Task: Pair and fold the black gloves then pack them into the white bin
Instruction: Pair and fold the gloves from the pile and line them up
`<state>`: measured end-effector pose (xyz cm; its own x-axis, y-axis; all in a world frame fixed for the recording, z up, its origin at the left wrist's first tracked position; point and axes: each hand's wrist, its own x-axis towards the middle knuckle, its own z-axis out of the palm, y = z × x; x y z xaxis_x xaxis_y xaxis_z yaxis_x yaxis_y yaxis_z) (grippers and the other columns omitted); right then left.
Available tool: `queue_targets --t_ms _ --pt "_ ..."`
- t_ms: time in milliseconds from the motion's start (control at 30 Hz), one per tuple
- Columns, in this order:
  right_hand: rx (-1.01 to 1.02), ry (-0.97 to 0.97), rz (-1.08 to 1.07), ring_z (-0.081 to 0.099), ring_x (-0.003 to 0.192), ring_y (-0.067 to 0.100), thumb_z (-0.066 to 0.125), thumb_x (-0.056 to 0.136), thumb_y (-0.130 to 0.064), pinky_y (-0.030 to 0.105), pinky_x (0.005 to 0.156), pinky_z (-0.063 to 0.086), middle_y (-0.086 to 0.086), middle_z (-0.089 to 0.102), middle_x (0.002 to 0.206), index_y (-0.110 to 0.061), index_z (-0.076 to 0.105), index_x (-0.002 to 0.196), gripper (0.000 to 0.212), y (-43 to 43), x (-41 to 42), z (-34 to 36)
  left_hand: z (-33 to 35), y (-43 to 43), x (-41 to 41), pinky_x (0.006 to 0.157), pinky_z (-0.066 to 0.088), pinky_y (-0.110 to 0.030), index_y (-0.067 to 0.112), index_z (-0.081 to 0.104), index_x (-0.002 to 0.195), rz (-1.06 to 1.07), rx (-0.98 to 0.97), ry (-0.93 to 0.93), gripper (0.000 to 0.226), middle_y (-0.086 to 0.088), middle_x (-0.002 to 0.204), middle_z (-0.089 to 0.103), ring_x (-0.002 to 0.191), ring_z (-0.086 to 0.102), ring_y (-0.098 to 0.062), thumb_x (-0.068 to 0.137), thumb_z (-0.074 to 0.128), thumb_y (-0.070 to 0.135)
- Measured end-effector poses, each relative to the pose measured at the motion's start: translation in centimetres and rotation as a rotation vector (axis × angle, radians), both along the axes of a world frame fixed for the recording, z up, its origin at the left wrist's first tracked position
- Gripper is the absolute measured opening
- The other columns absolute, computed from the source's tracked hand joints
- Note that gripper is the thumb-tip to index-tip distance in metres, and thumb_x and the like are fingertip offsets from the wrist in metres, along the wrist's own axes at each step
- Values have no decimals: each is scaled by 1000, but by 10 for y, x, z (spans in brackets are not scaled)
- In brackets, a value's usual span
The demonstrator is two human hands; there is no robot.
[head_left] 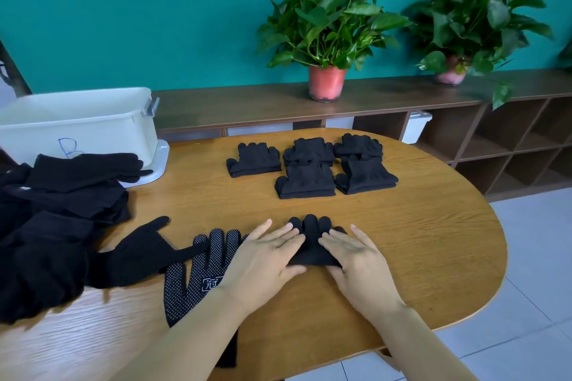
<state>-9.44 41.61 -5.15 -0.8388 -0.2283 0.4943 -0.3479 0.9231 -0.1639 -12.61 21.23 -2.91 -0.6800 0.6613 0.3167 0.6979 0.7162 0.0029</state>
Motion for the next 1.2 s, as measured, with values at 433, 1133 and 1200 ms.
queue_targets --t_ms 433,1133,1200 --pt "-62 -121 84 62 114 6 70 89 -16 22 118 8 -5 73 112 -25 70 121 33 -29 -34 94 65 -32 -32 117 -4 -18 22 59 135 72 135 43 39 -5 136 60 117 62 -11 99 55 36" --pt "409 109 240 69 106 19 92 45 -19 40 94 52 -1 76 93 -14 78 97 54 -117 -146 19 7 -121 -116 118 12 -45 20 73 116 148 -261 48 59 4 114 73 110 66 -6 60 90 26" --pt "412 107 217 67 111 21 89 52 -17 42 96 51 2 76 98 -12 77 101 50 -115 -146 14 7 -122 -116 119 21 -47 20 74 114 150 -280 21 60 4 113 73 109 67 -7 58 92 27"
